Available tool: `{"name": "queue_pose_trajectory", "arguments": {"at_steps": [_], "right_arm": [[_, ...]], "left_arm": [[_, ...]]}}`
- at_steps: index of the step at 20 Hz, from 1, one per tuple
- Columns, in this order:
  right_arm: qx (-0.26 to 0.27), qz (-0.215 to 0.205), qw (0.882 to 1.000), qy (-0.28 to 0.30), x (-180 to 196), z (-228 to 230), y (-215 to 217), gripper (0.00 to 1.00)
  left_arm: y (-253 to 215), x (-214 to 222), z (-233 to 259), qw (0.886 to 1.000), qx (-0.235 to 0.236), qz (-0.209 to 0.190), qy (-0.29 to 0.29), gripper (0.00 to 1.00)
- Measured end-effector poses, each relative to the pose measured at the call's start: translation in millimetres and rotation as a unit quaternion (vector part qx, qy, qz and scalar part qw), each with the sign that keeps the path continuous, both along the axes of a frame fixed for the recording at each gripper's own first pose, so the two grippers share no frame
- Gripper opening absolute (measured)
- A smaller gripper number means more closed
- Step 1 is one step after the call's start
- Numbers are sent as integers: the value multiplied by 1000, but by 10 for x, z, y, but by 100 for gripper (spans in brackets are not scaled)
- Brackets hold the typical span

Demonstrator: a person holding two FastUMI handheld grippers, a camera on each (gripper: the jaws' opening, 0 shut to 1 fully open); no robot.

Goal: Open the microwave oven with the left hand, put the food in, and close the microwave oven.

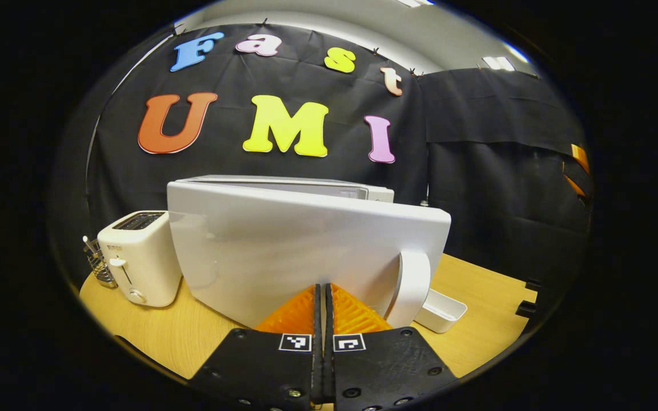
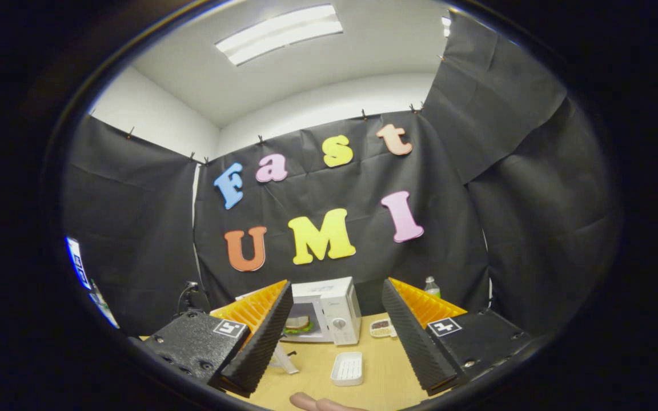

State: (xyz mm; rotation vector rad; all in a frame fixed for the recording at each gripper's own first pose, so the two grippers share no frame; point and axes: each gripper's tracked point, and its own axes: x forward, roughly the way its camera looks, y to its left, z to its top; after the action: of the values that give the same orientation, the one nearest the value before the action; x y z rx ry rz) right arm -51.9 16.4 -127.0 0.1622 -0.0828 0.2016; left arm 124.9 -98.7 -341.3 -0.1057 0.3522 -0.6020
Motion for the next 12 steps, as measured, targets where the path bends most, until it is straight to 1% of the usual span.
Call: {"name": "queue_pose_trajectory", "arguments": {"at_steps": [4,5,6,9,10,11,12], "right_arm": [[-4,-6,1000,3,38,-26,-62,100],[-6,-7,1000,3,51,-36,-81,91],[-5,-6,1000,3,59,-45,-92,100],[3,-8,1000,4,124,-67,-171,100],[2,-8,1000,6,136,-97,-192,90],[1,-7,1000,8,156,-128,-214,100],[1,-7,1000,11,177,-163,-236,100]], "left_arm": [[-276,224,65,1000,0,0,-12,0],[-344,258,56,1000,1,-4,-10,0],[-388,317,47,1000,8,-2,-14,0],[-496,493,-7,1000,22,5,-16,0],[-542,548,-12,1000,24,6,-15,0],[-598,588,-13,1000,22,3,-15,0],[-646,639,-10,1000,24,3,-20,0]]}}
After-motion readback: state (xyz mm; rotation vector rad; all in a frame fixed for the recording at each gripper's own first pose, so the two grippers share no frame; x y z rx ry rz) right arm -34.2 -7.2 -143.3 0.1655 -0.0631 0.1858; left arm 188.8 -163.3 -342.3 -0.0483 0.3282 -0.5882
